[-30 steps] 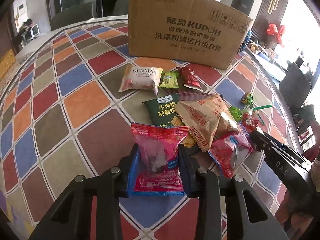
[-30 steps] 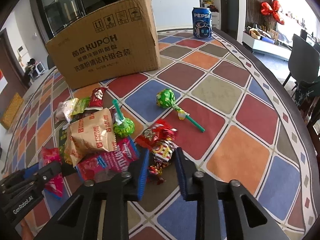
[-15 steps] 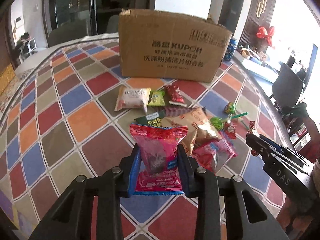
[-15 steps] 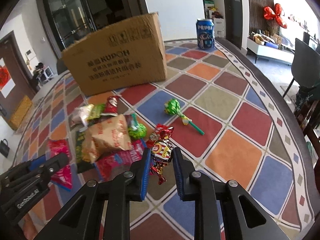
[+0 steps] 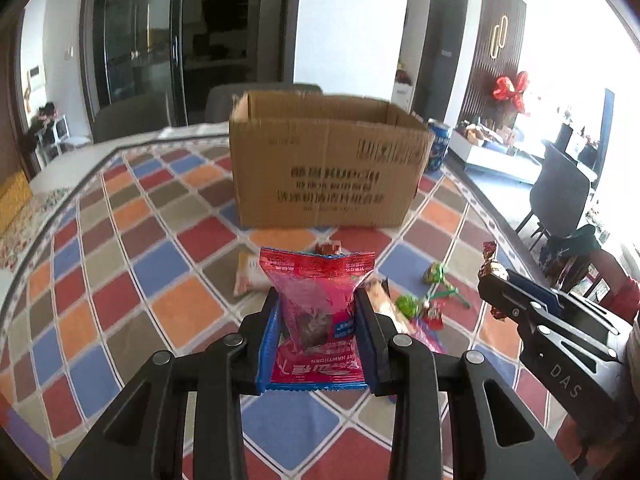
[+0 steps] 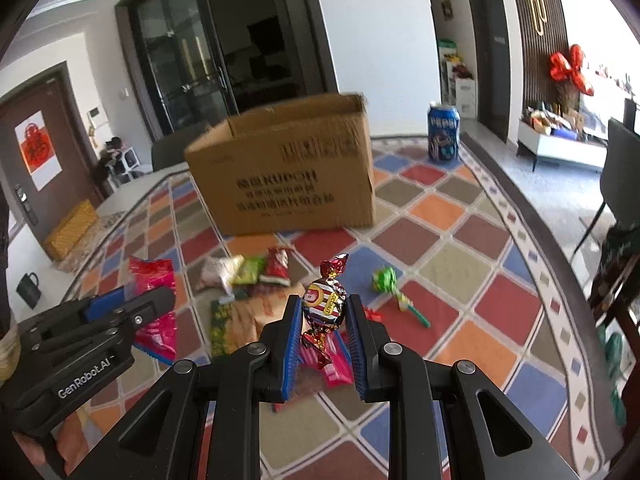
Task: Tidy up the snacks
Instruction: 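Carry the pink bag and wrapped candy into the cardboard box and open both tools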
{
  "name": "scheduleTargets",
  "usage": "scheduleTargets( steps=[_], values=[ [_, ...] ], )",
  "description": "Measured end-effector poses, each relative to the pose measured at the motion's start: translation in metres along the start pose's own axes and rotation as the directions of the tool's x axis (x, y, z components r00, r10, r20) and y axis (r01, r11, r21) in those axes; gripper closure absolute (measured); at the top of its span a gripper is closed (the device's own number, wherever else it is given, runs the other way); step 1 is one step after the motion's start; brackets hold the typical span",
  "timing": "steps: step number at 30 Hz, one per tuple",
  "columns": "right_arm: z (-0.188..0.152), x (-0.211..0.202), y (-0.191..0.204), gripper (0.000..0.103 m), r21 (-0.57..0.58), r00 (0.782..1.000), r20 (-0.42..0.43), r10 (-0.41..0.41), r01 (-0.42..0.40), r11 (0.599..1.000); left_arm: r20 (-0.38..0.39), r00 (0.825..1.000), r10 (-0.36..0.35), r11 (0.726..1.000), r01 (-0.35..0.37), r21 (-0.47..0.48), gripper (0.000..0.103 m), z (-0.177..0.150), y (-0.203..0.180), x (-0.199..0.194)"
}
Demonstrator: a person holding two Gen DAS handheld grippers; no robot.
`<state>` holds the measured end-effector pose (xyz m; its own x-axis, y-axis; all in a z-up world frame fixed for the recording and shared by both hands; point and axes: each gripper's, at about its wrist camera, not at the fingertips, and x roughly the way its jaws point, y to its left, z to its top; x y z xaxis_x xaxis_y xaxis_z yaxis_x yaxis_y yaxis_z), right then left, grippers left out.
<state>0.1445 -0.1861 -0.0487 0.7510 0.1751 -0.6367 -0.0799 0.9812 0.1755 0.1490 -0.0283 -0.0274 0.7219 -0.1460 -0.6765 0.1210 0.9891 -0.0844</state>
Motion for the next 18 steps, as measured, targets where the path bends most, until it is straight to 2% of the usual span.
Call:
scheduleTargets(
  steps=[8,18],
  values=[
    [0.034,-0.008,0.012,0.08,-0.062,0.998,0.066,0.012,-0.008,0.998,0.056,0.998,-0.017,1.0,0.016,0.016,0.069,0.03,0.007,-0.005],
    [0.086,-0.006,0.027,0.08,-0.115,0.987,0.155,0.033,-0.015,0.993,0.141,0.99,-0.006,0.999,0.001,0.037,0.069,0.082,0.015,-0.005]
  ],
)
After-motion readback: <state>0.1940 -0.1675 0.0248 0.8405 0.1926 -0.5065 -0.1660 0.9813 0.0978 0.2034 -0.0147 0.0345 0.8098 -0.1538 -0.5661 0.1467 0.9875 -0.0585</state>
